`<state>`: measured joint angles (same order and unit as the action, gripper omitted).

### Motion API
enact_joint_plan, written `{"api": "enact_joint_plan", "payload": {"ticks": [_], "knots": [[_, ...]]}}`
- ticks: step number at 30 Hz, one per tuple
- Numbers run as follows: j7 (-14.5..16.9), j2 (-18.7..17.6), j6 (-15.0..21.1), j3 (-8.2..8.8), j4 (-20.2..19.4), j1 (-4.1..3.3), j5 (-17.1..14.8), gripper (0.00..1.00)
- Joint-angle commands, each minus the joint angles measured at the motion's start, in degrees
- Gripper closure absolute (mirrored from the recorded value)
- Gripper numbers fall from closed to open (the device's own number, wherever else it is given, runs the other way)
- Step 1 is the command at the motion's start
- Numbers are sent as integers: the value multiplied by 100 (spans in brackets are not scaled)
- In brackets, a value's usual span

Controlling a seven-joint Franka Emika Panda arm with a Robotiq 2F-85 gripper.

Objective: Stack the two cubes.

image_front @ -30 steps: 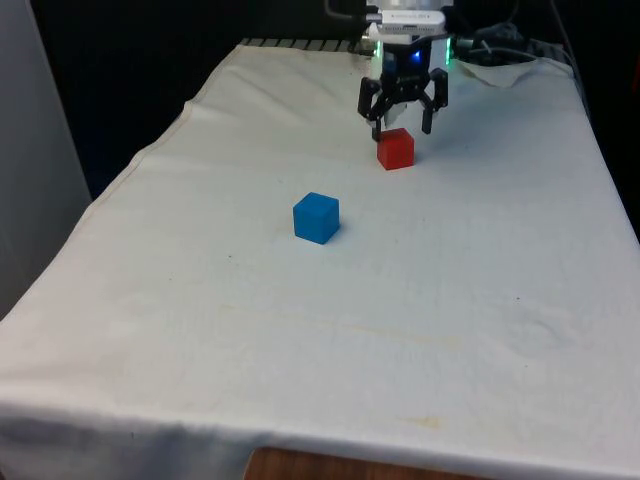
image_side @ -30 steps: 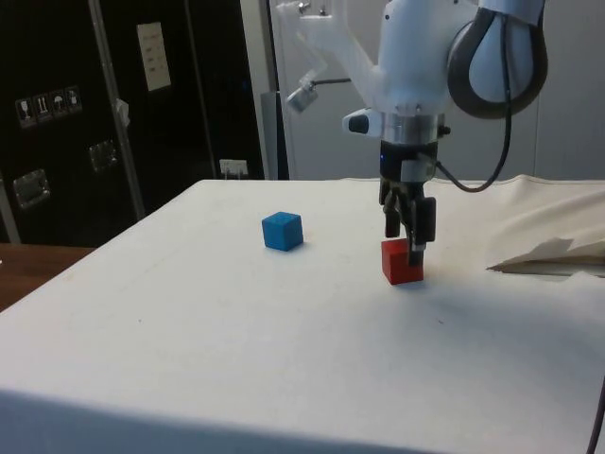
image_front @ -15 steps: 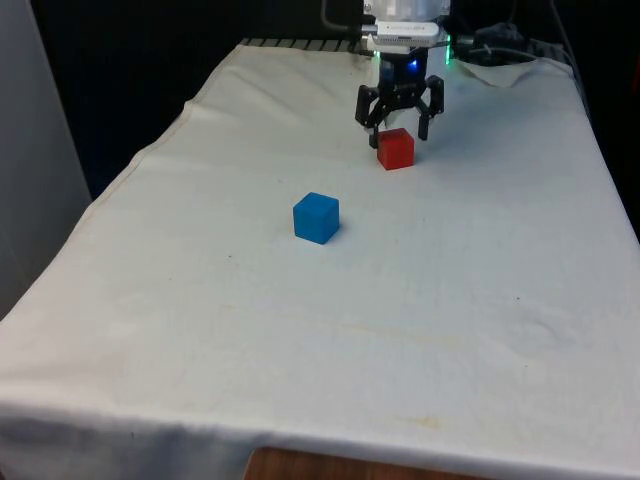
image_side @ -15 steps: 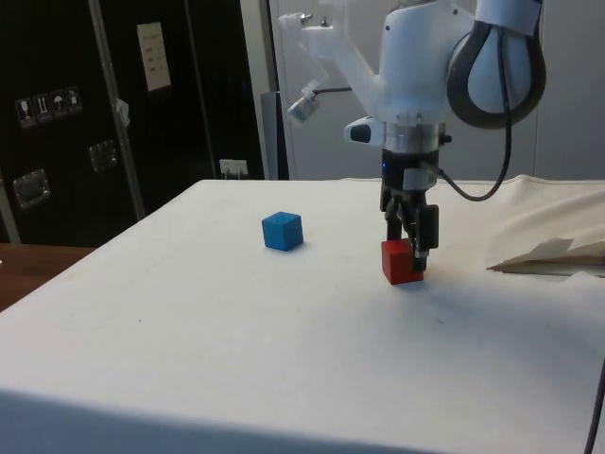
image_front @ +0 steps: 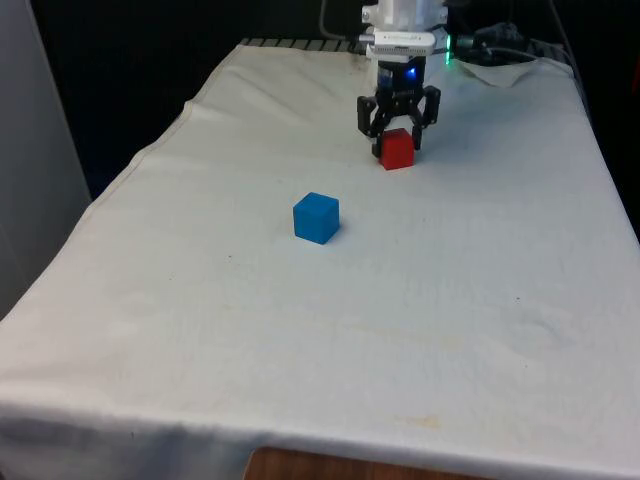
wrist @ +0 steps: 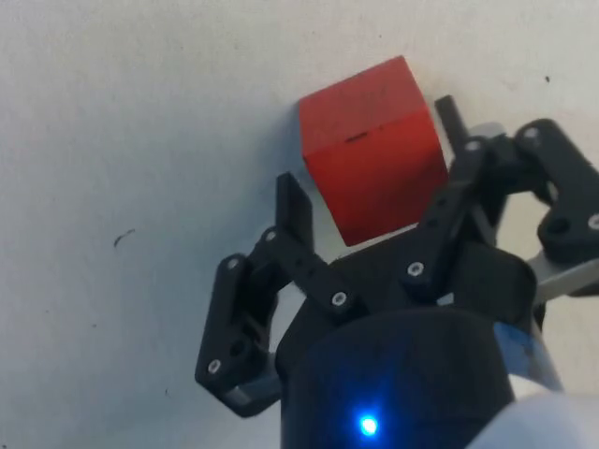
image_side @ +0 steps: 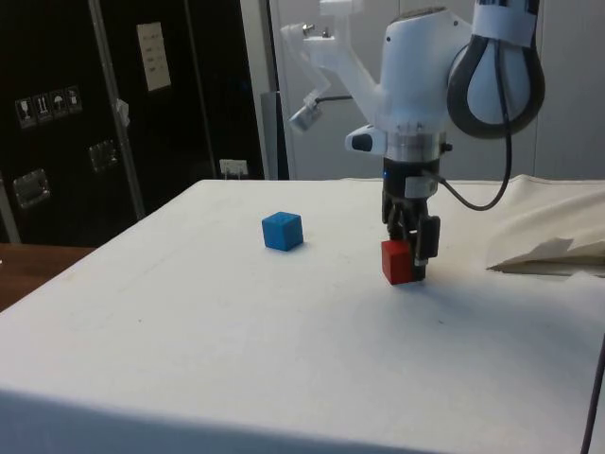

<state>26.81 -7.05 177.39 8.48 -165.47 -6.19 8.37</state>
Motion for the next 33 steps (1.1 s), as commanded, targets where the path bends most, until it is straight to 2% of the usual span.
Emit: {"api": "enact_joint_plan", "payload": {"ticks": [1, 2, 3, 5, 9, 10, 11, 13, 18, 19, 33], "knots": [[11, -52, 97, 63, 29, -17, 52, 42], [11, -63, 103, 63, 29, -17, 52, 54], [17, -74, 115, 63, 34, -23, 52, 76], [17, -86, 120, 63, 34, -23, 52, 100], [23, -86, 126, 69, 34, -23, 52, 100], [23, -46, 34, 0, 23, 0, 0, 100], [23, -86, 126, 69, 34, -23, 52, 100], [23, -92, 126, 69, 34, -23, 52, 100], [29, 69, -23, 34, 29, -11, 23, 100], [23, -11, 34, 0, 40, 0, 0, 100], [29, 613, -630, 0, 80, -6, -6, 100]]}}
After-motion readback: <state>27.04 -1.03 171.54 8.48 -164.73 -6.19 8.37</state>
